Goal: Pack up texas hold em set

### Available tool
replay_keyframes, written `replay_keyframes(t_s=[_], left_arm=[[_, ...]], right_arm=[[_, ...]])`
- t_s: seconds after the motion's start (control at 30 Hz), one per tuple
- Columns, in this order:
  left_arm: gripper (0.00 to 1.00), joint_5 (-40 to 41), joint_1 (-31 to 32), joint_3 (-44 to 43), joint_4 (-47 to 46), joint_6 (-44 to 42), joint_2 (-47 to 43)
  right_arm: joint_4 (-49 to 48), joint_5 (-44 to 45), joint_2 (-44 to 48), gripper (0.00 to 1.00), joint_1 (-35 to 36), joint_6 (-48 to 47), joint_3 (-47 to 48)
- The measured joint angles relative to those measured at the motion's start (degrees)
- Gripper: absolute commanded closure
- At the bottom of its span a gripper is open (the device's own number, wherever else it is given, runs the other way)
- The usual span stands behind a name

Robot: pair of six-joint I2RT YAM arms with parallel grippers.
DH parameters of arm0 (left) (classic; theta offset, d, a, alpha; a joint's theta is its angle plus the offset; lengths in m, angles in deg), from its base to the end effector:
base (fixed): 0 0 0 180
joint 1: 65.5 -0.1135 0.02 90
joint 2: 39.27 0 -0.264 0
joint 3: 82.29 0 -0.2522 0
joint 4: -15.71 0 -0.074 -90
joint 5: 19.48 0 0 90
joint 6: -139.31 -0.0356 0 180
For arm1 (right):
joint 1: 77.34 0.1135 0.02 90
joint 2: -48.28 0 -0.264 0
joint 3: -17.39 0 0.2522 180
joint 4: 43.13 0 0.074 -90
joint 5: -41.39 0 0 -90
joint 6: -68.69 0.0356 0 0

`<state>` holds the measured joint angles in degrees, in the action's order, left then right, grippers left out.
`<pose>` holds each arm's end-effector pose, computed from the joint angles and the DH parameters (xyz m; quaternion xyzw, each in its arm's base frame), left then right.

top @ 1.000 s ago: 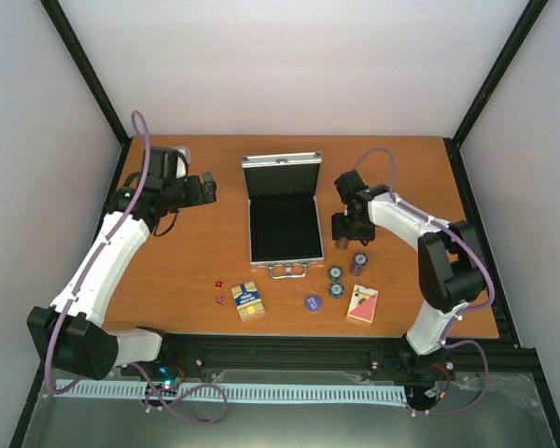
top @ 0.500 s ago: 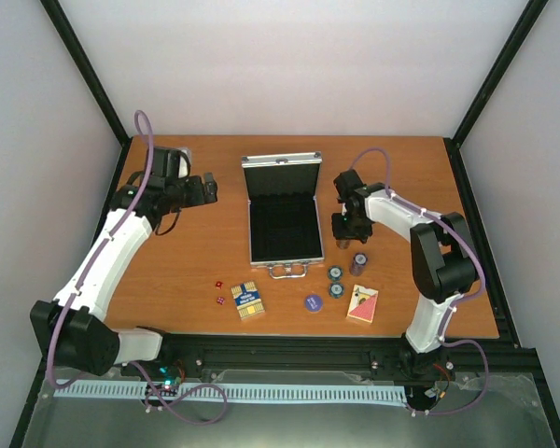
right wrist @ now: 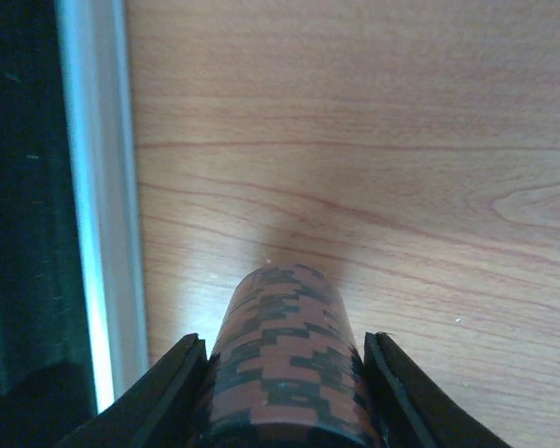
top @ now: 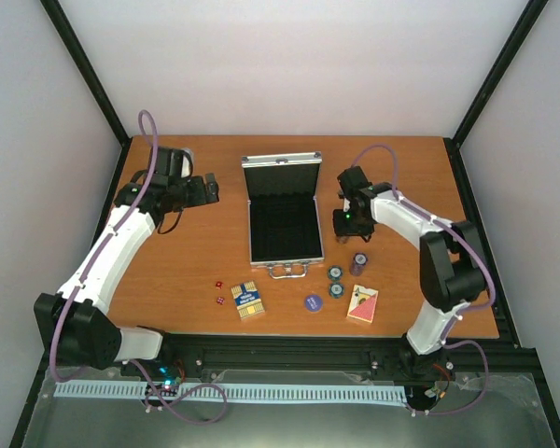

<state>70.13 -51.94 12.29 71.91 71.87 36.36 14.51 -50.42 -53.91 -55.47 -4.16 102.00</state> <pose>0.2708 -0.0656 0.3327 -0.0716 0.9257 -0.1181 0.3520 0.3189 0.1292 0.1894 -0.0429 0.9906 0.0577 0.1160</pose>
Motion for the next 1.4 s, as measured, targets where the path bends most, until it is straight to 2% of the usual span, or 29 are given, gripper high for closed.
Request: replay_keyframes(t_s=[0.33,0.47,0.77,0.97,1.4], left_arm=[[0.00,-0.20,0.00,0.98,0.04,-0.09,-0.02],[0.00,0.22,0.00,2.67,0.24,-0.48,-0.57],[0.00,-0.81,0.00,5.40,0.70,-0.48,-1.05],[0.00,-2.03,0.00,6.91,0.39,-0.50,-0.72],[0.00,-5.22,0.00,6.95,-0.94,-1.18,4.46]], right_arm=[[-6.38,0.26,18.08,0.97,2.01,-1.33,-8.44],[-10.34,2.05,20.13,0.97,5.66,-1.88,-12.24],[-21.09,10.01,18.36,0.97,13.22,-2.80,-15.67],[-28.52,13.94,13.84,0.97,14.69,-5.22,-14.80],[-36.79,19.21,1.77,0.97,15.65,-8.02,-9.27]])
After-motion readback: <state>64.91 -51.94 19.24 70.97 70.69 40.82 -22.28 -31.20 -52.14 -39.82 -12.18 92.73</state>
